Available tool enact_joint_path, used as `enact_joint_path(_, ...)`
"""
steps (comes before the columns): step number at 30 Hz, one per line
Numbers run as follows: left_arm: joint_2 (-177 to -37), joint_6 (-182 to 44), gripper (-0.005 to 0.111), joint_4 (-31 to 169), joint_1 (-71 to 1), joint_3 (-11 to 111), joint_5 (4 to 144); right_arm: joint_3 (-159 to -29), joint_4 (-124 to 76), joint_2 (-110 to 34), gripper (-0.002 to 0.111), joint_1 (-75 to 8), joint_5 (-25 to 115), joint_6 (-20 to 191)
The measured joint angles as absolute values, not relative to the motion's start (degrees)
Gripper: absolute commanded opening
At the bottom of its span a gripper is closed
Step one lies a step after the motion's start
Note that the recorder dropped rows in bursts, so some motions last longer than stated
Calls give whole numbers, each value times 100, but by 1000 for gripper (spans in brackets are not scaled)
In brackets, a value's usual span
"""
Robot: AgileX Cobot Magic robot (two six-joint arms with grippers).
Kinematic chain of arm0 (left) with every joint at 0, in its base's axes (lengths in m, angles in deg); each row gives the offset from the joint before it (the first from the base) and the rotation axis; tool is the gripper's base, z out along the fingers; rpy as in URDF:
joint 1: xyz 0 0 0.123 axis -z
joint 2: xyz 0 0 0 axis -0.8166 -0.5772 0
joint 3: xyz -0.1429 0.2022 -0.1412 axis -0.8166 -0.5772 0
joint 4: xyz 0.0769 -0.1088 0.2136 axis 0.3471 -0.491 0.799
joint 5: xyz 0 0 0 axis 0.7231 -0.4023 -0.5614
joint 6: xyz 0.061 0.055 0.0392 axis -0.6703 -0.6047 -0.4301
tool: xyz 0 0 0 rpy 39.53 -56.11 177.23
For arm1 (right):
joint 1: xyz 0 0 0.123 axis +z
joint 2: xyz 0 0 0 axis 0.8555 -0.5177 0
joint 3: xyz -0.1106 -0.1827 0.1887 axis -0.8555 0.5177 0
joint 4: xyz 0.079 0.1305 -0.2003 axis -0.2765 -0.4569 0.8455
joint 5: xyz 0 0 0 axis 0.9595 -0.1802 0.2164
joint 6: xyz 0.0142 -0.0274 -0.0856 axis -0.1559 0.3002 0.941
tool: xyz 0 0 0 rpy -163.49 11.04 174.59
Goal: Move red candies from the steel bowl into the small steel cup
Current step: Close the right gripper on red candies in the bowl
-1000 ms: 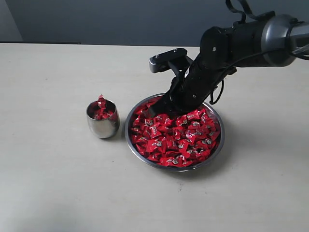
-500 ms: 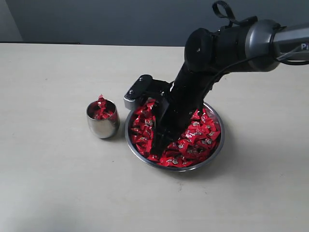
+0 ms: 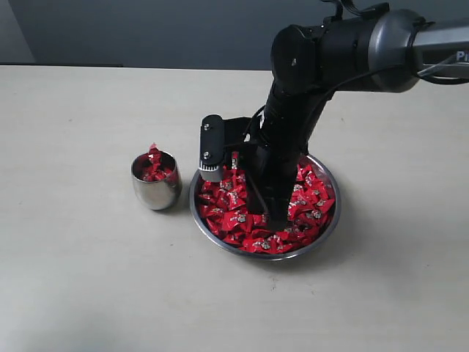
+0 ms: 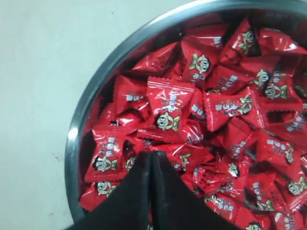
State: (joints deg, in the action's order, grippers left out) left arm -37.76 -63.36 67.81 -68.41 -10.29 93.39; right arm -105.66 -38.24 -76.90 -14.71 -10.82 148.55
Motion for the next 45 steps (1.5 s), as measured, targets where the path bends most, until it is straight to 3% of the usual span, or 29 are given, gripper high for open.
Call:
enact_joint_path(12,-3776,-6336,0,6781,-6841,-1029,9339,-11097,-4186,-8140,-1,-1386,-1655,14923)
enact_joint_path(23,-3776,-6336,0,6781,-6841,-1029,9339,-11123,-4082,-8203,0,-1009,-1088,14736)
enact_joint_path(26,-3776,-6336,0,6781,-6841,-1029,9339,-11123,-4027,-8203,12,-1009,-1083,14488)
enact_joint_path(29,-3776,-6336,0,6781,-6841,-1029,9339,-11123,-4006,-8203,36,-1009,-1239,14328)
enact_joint_path(31,-3776,-6336,0,6781,-6841,-1029,9339,-11123,-3995,-8203,44,-1009,-1339,14291)
enact_joint_path(45,-3776,-6336,0,6781,-6841,-1029,9339,-11123,-3611,-8225,38,-1009,-982,13991)
